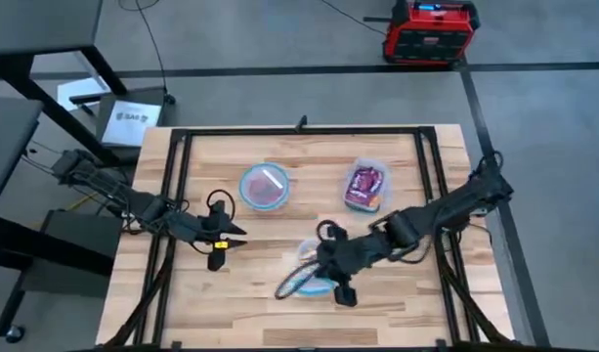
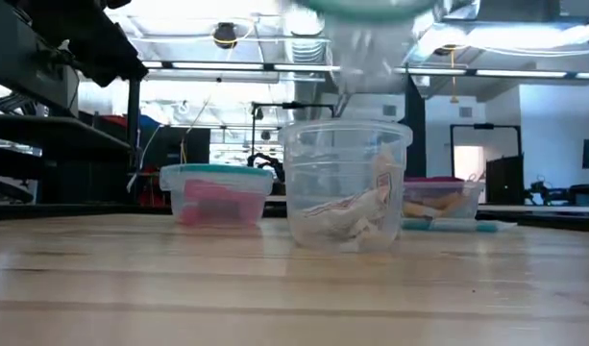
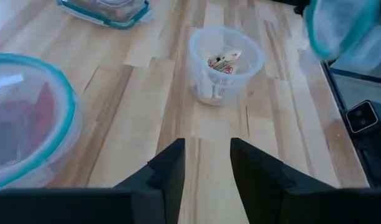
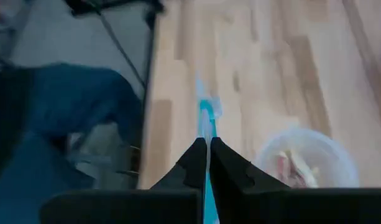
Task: Sort candy
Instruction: Close the center transparent bin with the lid
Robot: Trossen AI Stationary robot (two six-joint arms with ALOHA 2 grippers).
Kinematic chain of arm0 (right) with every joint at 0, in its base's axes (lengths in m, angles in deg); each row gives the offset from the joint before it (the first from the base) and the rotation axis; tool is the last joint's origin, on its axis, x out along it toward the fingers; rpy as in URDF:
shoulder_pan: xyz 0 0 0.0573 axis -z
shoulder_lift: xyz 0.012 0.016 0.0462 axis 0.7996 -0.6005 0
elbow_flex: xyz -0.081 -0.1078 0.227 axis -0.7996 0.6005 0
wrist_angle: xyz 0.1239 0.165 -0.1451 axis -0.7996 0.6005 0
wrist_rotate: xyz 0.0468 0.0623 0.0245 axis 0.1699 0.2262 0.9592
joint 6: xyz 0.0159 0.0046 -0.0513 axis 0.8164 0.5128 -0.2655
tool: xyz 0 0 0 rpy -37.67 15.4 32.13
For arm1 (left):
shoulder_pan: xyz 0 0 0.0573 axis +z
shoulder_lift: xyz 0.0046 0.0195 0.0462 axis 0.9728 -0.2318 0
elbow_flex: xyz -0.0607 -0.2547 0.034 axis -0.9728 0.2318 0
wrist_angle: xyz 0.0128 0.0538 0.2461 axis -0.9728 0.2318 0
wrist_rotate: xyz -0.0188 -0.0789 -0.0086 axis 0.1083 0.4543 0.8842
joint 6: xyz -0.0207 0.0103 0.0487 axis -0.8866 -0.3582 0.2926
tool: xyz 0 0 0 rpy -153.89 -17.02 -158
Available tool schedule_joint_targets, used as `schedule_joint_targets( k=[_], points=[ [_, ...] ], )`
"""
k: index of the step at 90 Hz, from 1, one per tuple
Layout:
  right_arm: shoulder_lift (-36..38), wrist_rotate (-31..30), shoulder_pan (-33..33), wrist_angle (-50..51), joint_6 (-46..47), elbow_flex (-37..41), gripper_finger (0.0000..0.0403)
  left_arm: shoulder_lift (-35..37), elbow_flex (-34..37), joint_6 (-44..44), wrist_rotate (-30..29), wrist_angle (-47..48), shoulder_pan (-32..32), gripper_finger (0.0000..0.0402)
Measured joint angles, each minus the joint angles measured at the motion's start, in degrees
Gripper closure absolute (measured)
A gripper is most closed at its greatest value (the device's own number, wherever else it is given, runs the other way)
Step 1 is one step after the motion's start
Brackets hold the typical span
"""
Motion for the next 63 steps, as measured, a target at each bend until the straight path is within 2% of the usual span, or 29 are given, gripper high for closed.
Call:
schedule_joint_targets(
  k=[42,63],
  points=[
    [-0.9,1.0,7.3,8.2,-2.3,0.2,0.0403,0.0,0.0,0.0,0.0,1.0,-1.5,0.0289],
    [-0.9,1.0,10.9,8.5,-4.5,0.2,0.0403,0.0,0.0,0.0,0.0,1.0,-1.5,0.0289]
  ],
)
